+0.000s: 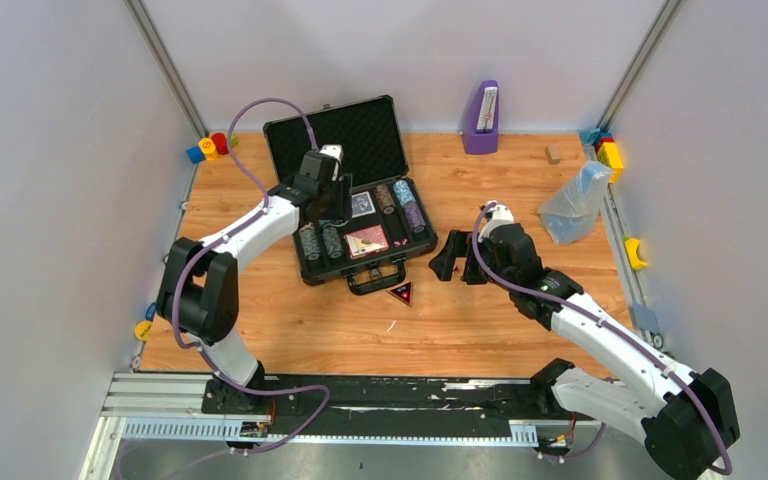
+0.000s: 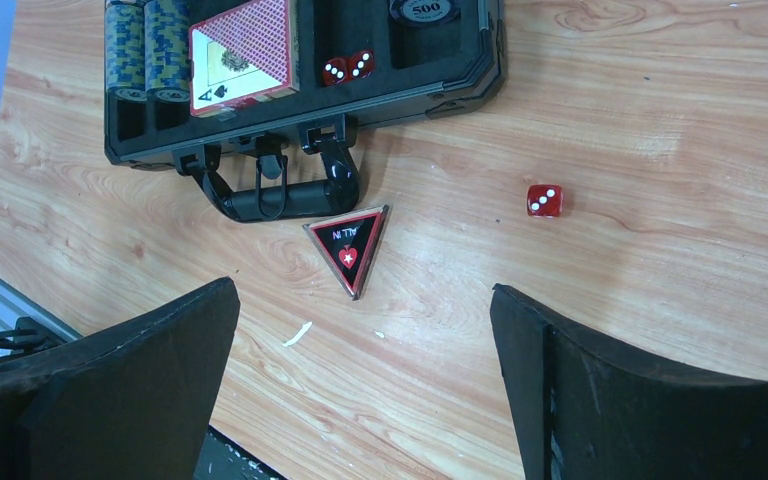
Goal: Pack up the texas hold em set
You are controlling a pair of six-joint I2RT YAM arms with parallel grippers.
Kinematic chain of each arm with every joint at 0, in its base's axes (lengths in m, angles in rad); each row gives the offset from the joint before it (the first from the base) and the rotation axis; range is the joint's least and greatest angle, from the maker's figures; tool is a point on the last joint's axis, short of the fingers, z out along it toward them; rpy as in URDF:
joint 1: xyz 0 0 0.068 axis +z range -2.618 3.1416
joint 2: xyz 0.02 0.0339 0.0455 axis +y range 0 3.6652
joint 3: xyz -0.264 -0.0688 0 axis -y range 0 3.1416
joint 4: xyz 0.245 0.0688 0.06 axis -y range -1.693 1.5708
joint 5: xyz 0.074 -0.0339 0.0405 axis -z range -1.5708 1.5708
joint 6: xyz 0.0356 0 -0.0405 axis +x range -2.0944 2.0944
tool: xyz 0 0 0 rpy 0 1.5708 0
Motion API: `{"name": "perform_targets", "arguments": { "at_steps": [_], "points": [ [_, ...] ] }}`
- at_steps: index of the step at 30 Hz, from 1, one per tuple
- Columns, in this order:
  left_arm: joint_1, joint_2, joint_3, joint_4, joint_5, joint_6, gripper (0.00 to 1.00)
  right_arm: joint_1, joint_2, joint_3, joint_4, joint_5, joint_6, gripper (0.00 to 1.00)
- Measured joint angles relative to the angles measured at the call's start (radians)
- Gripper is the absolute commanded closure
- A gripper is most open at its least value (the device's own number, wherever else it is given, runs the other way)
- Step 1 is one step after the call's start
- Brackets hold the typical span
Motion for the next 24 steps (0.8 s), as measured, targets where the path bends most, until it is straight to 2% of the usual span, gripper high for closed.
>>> {"name": "perform_targets", "arguments": {
  "at_steps": [1,3,4,10,15,17,19,21,24],
  "points": [
    [0.0,0.009,0.009,0.0,0.001,0.0,0.2,0.0,0.0,0.0,0.0,0.0,0.0,0.0],
    [0.001,0.014,0.016,0.0,0.0,-0.001,0.03,0.0,0.003,0.0,0.0,0.0,0.0,0.0],
    [0.001,0.014,0.016,-0.001,-0.003,-0.002,0.02,0.0,0.007,0.0,0.0,0.0,0.0,0.0],
    [0.001,-0.054,-0.013,-0.014,-0.014,-0.003,0.0,0.0,0.072,0.0,-0.023,0.011,-0.003,0.0],
    [0.002,-0.194,-0.058,-0.035,-0.015,-0.003,0.0,0.0,0.13,0.007,-0.034,0.073,-0.005,0.02],
    [0.002,-0.273,-0.109,-0.03,-0.021,-0.003,0.0,0.0,0.199,0.033,-0.056,0.103,-0.005,0.11],
    [0.003,-0.358,-0.175,-0.024,-0.031,-0.005,0.0,0.0,0.28,0.066,-0.076,0.137,-0.006,0.25],
    [0.003,-0.424,-0.235,-0.014,-0.034,-0.008,0.0,0.0,0.341,0.09,-0.084,0.168,-0.008,0.32],
    [0.003,-0.526,-0.39,0.067,-0.026,-0.013,0.01,0.0,0.423,0.133,-0.1,0.211,-0.005,0.34]
  ]
}}
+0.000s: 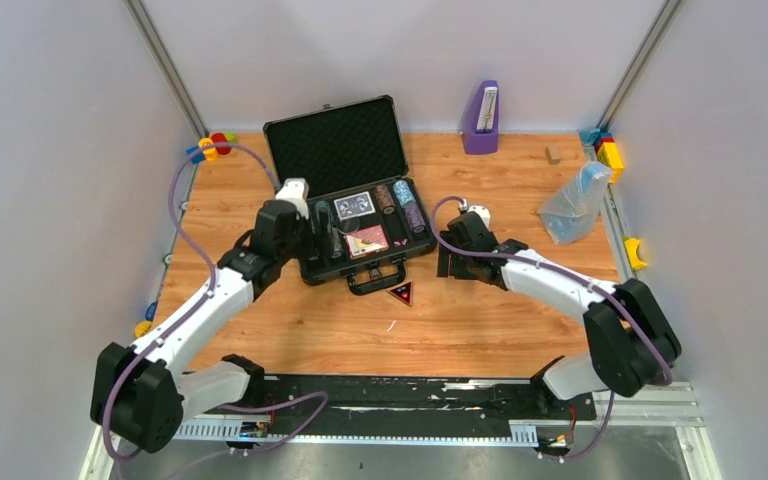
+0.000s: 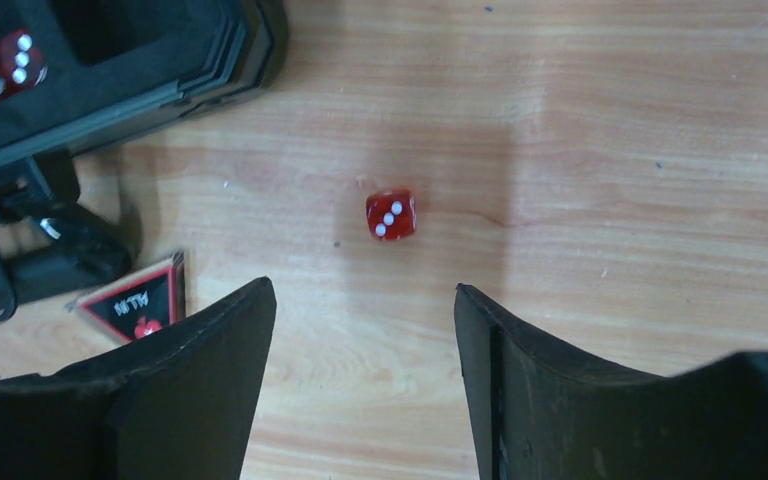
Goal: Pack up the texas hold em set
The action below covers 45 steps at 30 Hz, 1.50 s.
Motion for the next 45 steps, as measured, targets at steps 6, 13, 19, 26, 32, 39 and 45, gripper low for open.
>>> {"name": "perform_targets", "arguments": {
  "at_steps": [6,13,19,26,32,39,45],
  "points": [
    [0.0,-0.154,-0.256,0.116,0.011,0.005,0.02,0.0,0.126,0.075,-0.002,0.04,-0.006,0.36],
    [0.0,-0.336,-0.389,0.291,0.007,0.005,0.02,-0.006,0.206,0.093,-0.001,0.053,-0.008,0.51],
    [0.0,-0.37,-0.406,0.343,0.003,0.005,0.02,-0.01,0.233,0.107,0.0,0.059,-0.011,0.59],
    [0.0,-0.36,-0.406,0.36,0.004,0.005,0.02,-0.035,0.254,0.127,0.001,0.042,-0.021,0.85],
    [0.0,-0.356,-0.406,0.37,0.005,0.005,0.02,-0.04,0.249,0.137,-0.003,0.033,-0.034,0.85],
    [0.0,-0.358,-0.406,0.37,0.005,0.005,0.02,-0.039,0.15,0.141,-0.032,0.015,-0.067,0.93],
    [0.0,-0.366,-0.407,0.37,0.005,0.005,0.02,-0.038,0.057,0.185,-0.039,0.013,-0.101,0.93]
  ]
}}
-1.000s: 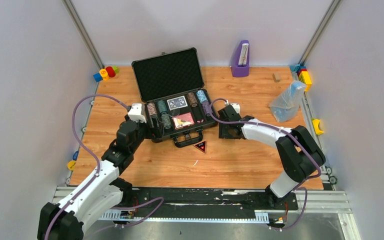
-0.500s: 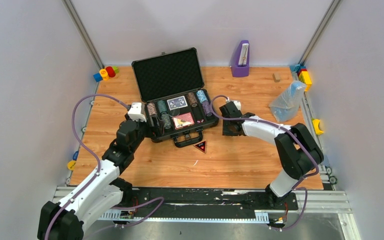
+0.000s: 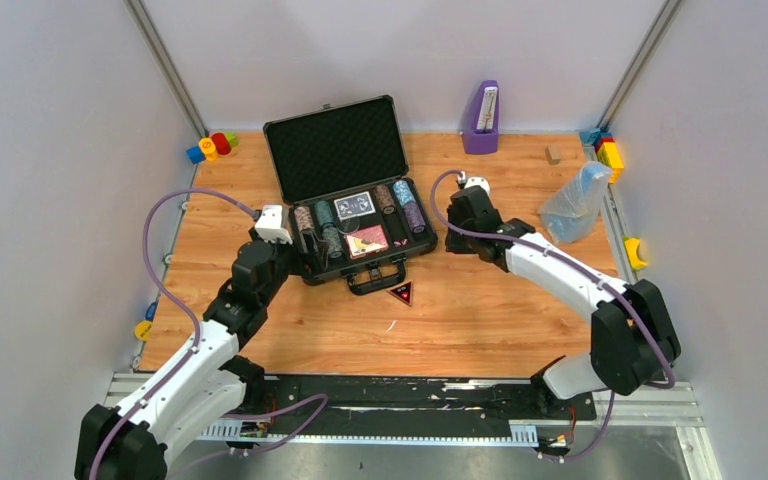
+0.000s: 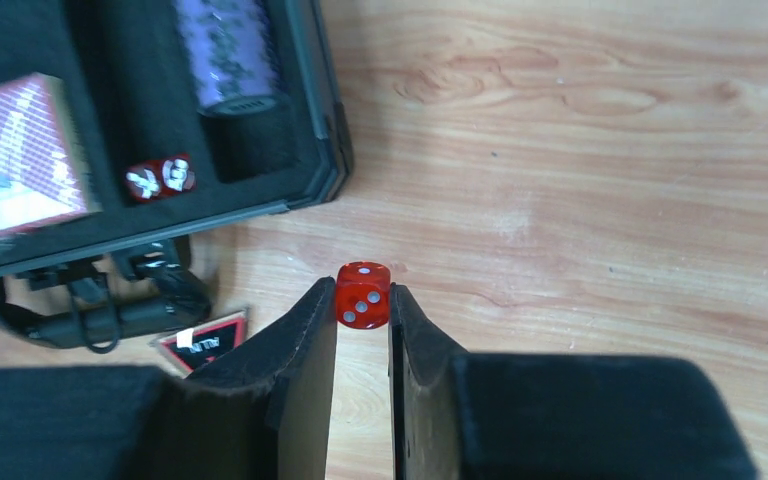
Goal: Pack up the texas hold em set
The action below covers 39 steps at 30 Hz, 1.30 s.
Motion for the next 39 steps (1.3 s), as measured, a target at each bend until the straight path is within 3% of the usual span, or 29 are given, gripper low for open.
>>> {"name": "perform_targets", "arguments": {
  "at_steps": [10,21,28,32,33,39],
  "points": [
    [0.0,-0.002,0.0,0.0,0.021,0.0,0.02,0.002,-0.012,0.077,0.031,-0.117,-0.039,0.9],
    [0.0,-0.002,-0.002,0.002,0.03,-0.001,0.02,0.013,0.214,0.184,0.065,-0.177,-0.042,0.85],
    [0.0,-0.002,-0.002,0.005,0.03,-0.001,0.02,0.028,0.275,0.224,0.069,-0.151,-0.057,0.65],
    [0.0,-0.002,-0.002,0.005,0.032,-0.001,0.01,0.036,0.302,0.24,0.072,-0.143,-0.057,0.17],
    [0.0,-0.002,-0.002,0.005,0.034,-0.001,0.01,0.04,0.304,0.241,0.07,-0.137,-0.064,0.09],
    [0.0,0.002,-0.005,0.009,0.04,-0.001,0.0,0.091,0.264,0.213,0.066,-0.065,-0.075,0.06]
  ]
}}
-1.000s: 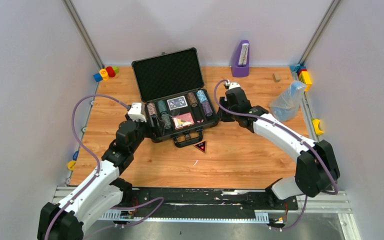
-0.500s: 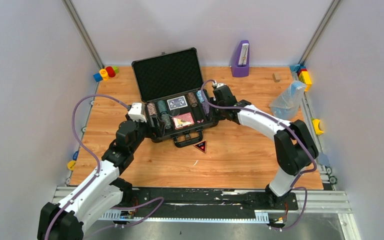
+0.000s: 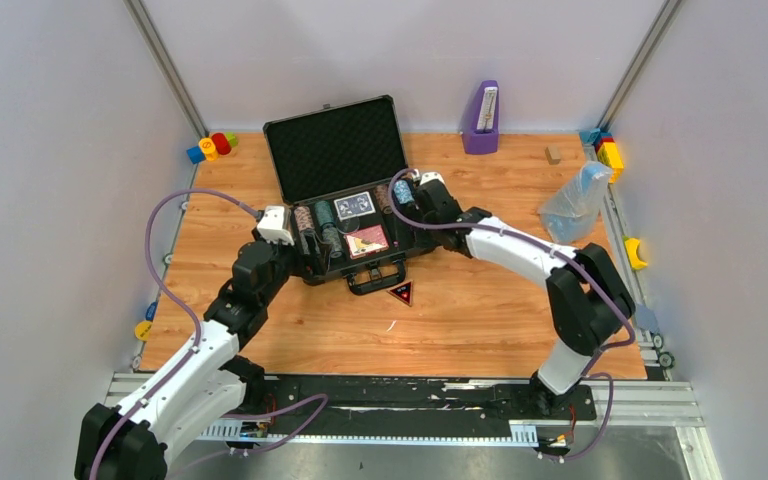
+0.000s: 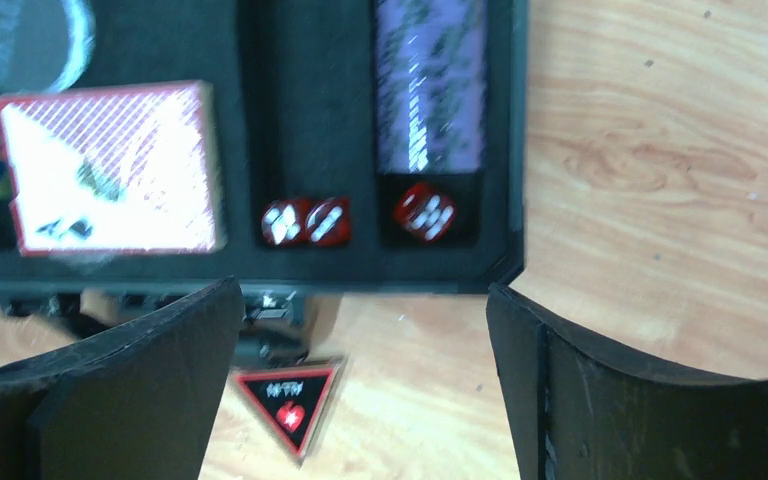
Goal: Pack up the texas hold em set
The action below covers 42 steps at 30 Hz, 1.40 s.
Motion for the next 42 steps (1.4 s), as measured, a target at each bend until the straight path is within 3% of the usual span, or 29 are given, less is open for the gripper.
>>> {"name": "perform_targets", "arguments": {
  "at_steps": [2,12,22,42],
  "points": [
    [0.0,0.0,-0.002,0.0,0.003,0.0,0.0,0.041,-0.045,-0.029,-0.011,0.023,0.008,0.01],
    [0.0,-0.005,-0.003,-0.011,-0.053,-0.01,0.0,0.276,-0.214,-0.211,-0.031,0.121,0.195,0.0],
    [0.0,-0.089,-0.048,-0.037,-0.2,-0.037,0.0,0.29,-0.092,-0.231,-0.022,0.179,0.282,0.0],
    [0.0,-0.058,-0.05,-0.044,-0.206,-0.038,0.0,0.327,0.042,-0.179,0.007,0.266,0.317,0.05]
  ]
}}
